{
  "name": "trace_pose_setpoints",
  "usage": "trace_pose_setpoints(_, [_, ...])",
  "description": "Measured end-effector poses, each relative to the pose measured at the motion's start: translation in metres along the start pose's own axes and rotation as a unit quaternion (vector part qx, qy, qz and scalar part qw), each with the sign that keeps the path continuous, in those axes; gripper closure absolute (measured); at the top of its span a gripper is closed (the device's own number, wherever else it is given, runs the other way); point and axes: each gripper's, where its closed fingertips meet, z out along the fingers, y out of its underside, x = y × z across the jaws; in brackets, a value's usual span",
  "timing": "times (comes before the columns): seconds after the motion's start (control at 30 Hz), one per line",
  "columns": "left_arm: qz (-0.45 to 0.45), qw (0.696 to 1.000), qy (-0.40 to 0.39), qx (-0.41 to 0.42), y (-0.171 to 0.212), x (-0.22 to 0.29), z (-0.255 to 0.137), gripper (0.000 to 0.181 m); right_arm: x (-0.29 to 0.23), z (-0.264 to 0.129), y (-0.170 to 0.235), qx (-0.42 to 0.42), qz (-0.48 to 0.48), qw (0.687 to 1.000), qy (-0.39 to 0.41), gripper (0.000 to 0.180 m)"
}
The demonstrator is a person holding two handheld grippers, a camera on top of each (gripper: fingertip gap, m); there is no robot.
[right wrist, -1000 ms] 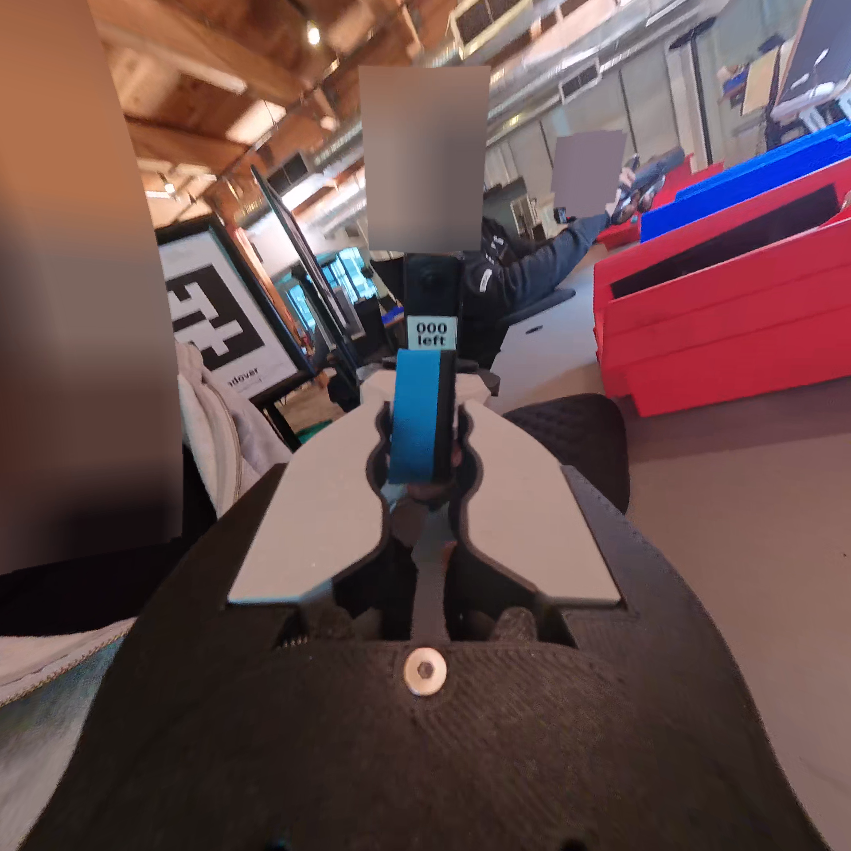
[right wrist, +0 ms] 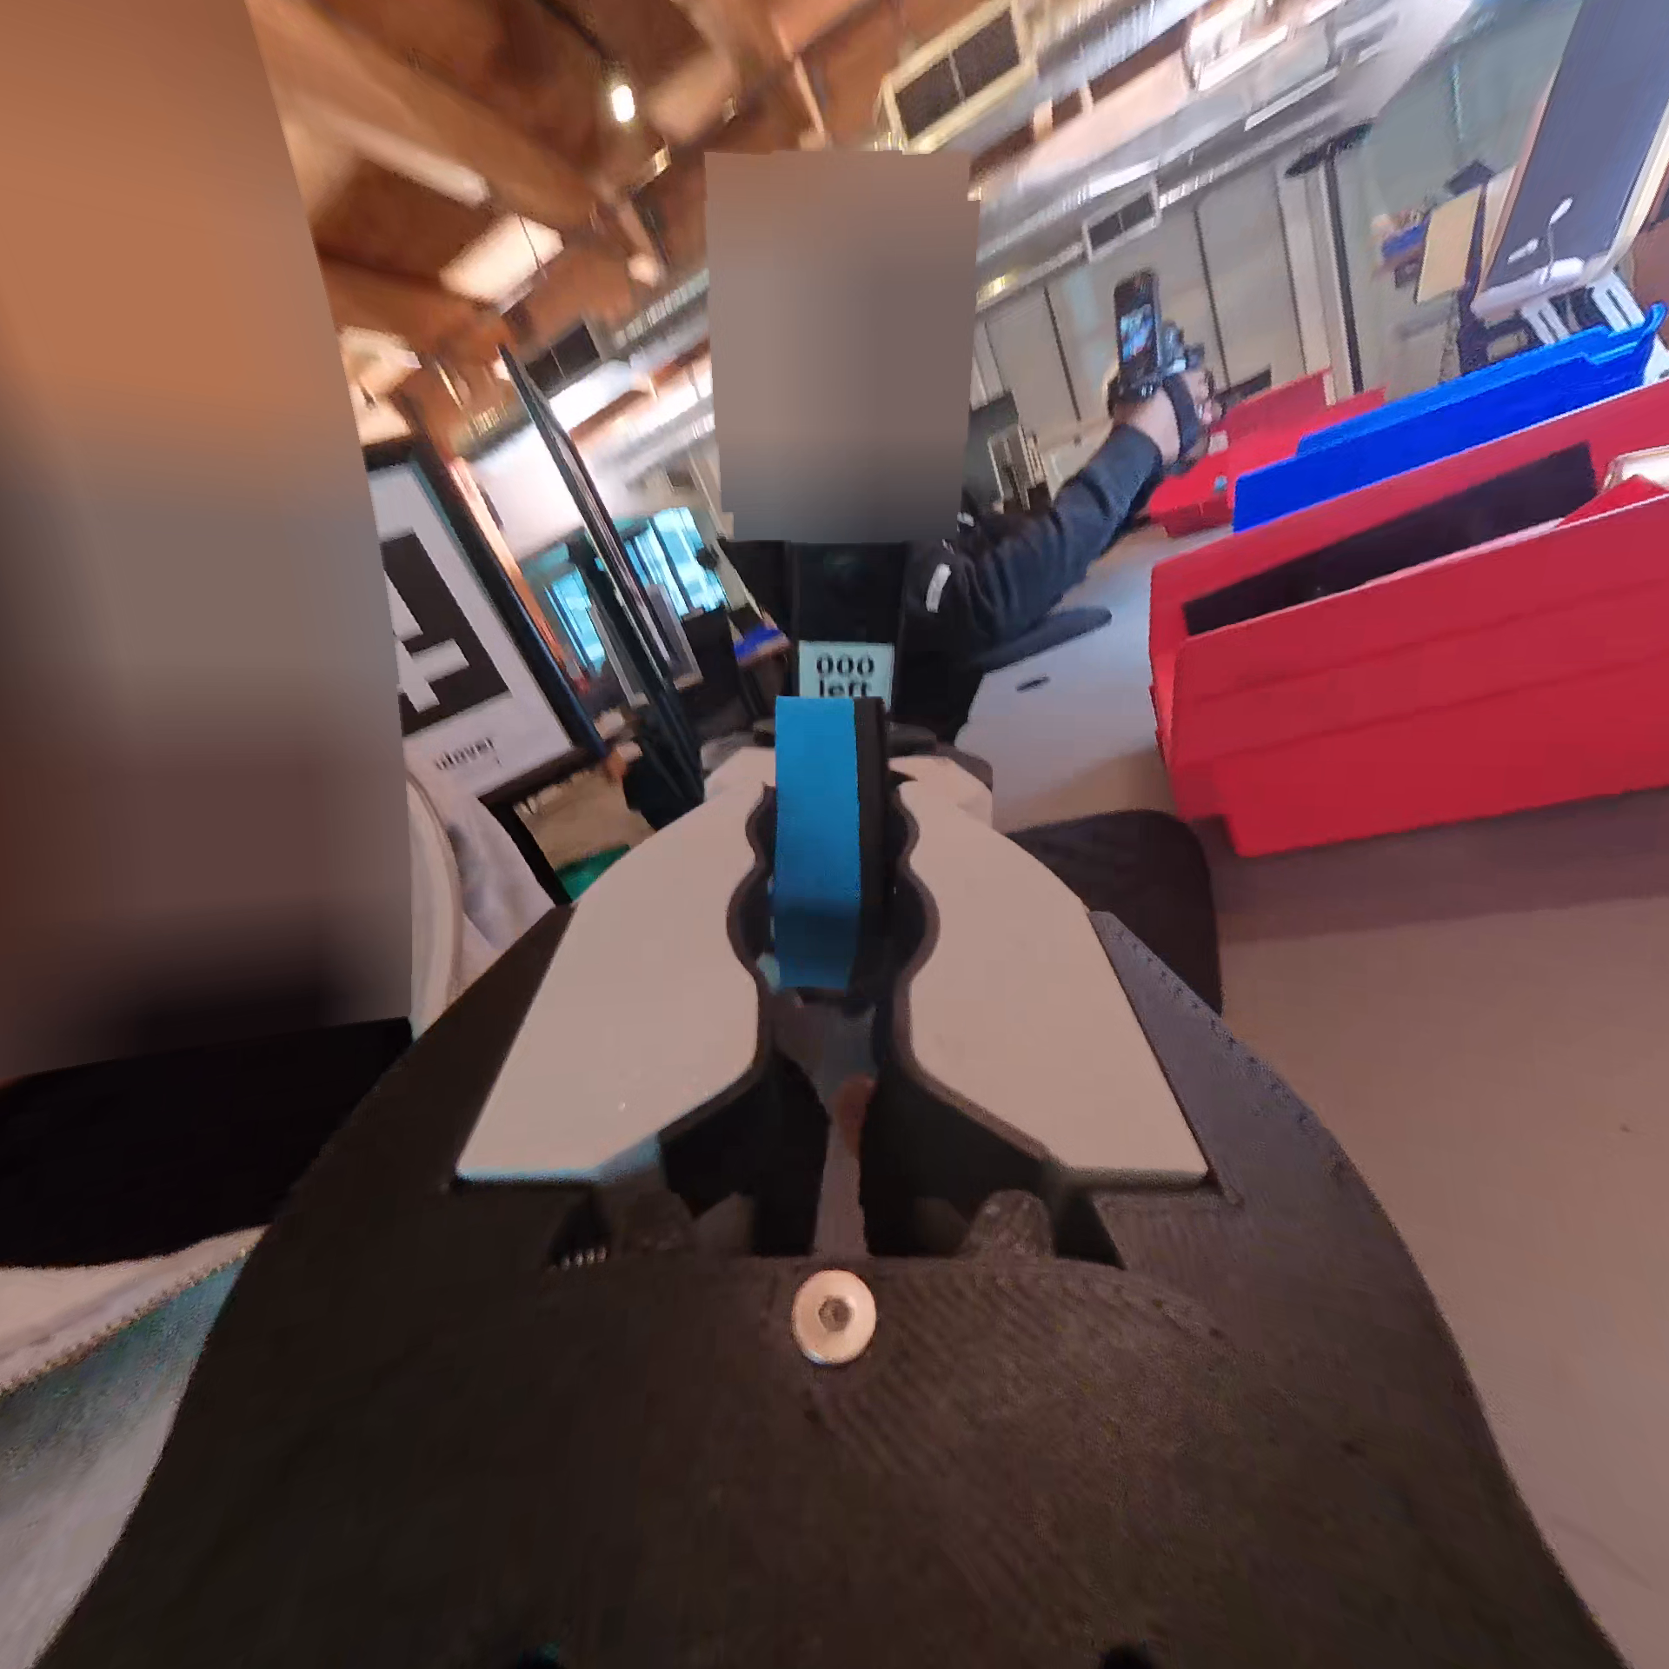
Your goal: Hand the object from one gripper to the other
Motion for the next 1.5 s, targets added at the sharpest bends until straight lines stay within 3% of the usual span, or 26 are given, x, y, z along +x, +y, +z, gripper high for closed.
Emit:
trace_pose_setpoints(0.03, [-0.002, 1.000, 0.011, 0.014, -0.002, 0.003, 0.003, 0.135, 0.000, 0.000, -0.002, 0.018, 0.012, 1.000, -0.004, 0.157])
trace_pose_setpoints(0.1, [0.008, 0.999, 0.021, 0.028, -0.004, 0.008, 0.006, 0.156, 0.001, 0.002, -0.002, 0.033, 0.022, 0.999, -0.011, 0.157])
trace_pose_setpoints(0.2, [0.010, 1.000, 0.014, -0.006, 0.003, 0.006, 0.003, 0.157, 0.002, 0.003, 0.003, 0.007, -0.003, 1.000, -0.001, 0.155])
trace_pose_setpoints(0.3, [0.017, 0.997, 0.015, -0.077, 0.019, 0.007, -0.002, 0.157, -0.002, 0.005, 0.012, -0.044, -0.036, 0.998, 0.002, 0.132])
trace_pose_setpoints(0.37, [0.027, 0.995, 0.019, -0.098, 0.024, 0.010, -0.003, 0.157, -0.006, 0.006, 0.022, -0.078, -0.049, 0.996, -0.005, 0.156])
trace_pose_setpoints(0.4, [0.032, 0.995, 0.013, -0.094, 0.022, 0.009, -0.003, 0.157, -0.006, 0.006, 0.024, -0.083, -0.052, 0.995, -0.004, 0.157])
trace_pose_setpoints(0.47, [0.031, 0.997, 0.002, -0.065, 0.015, 0.006, -0.001, 0.155, -0.003, 0.006, 0.019, -0.063, -0.045, 0.997, 0.003, 0.157])
trace_pose_setpoints(0.57, [0.006, 0.999, 0.006, -0.031, 0.010, 0.004, 0.006, 0.137, 0.002, 0.001, -0.001, 0.018, -0.007, 1.000, 0.004, 0.157])
trace_pose_setpoints(0.63, [0.002, 1.000, 0.020, -0.016, 0.007, 0.008, 0.009, 0.155, 0.003, -0.002, -0.011, 0.069, 0.015, 0.998, -0.002, 0.157])
trace_pose_setpoints(0.7, [0.008, 1.000, 0.008, -0.005, 0.004, 0.006, 0.008, 0.158, 0.004, -0.002, -0.013, 0.081, 0.032, 0.996, -0.009, 0.157])
trace_pose_setpoints(0.9, [0.015, 0.998, 0.009, -0.061, 0.013, 0.006, -0.002, 0.158, 0.000, -0.003, 0.010, -0.048, 0.105, 0.993, -0.025, 0.155])
trace_pose_setpoints(1.07, [0.018, 0.997, 0.013, -0.069, 0.016, 0.009, 0.000, 0.159, -0.005, -0.006, 0.012, -0.076, 0.095, 0.992, -0.033, 0.154])
trace_pose_setpoints(1.13, [0.022, 0.995, 0.009, -0.097, 0.024, 0.008, 0.001, 0.159, -0.003, -0.003, 0.009, -0.062, 0.051, 0.997, -0.018, 0.129])
trace_pose_setpoints(1.17, [0.024, 0.993, 0.008, -0.111, 0.028, 0.008, 0.001, 0.158, -0.003, -0.002, 0.009, -0.055, 0.024, 0.998, -0.009, 0.135])
trace_pose_setpoints(1.2, [0.029, 0.993, 0.010, -0.115, 0.029, 0.009, 0.001, 0.158, -0.004, -0.001, 0.011, -0.063, -0.007, 0.998, -0.007, 0.156])
trace_pose_setpoints(1.23, [0.036, 0.993, 0.007, -0.114, 0.028, 0.008, 0.001, 0.158, -0.005, -0.002, 0.013, -0.074, -0.031, 0.997, -0.005, 0.157])
trace_pose_setpoints(1.3, [0.041, 0.997, -0.002, -0.066, 0.016, 0.006, 0.003, 0.156, -0.003, -0.003, 0.008, -0.065, -0.042, 0.997, 0.006, 0.157])
trace_pose_setpoints(1.4, [0.014, 0.999, 0.018, 0.046, -0.009, 0.013, 0.011, 0.140, -0.004, -0.006, -0.015, 0.037, -0.016, 0.999, -0.005, 0.157])
trace_pose_setpoints(1.5, [0.024, 0.994, -0.003, 0.107, -0.019, 0.008, 0.013, 0.157, -0.001, -0.007, -0.024, 0.111, 0.015, 0.994, -0.016, 0.157])
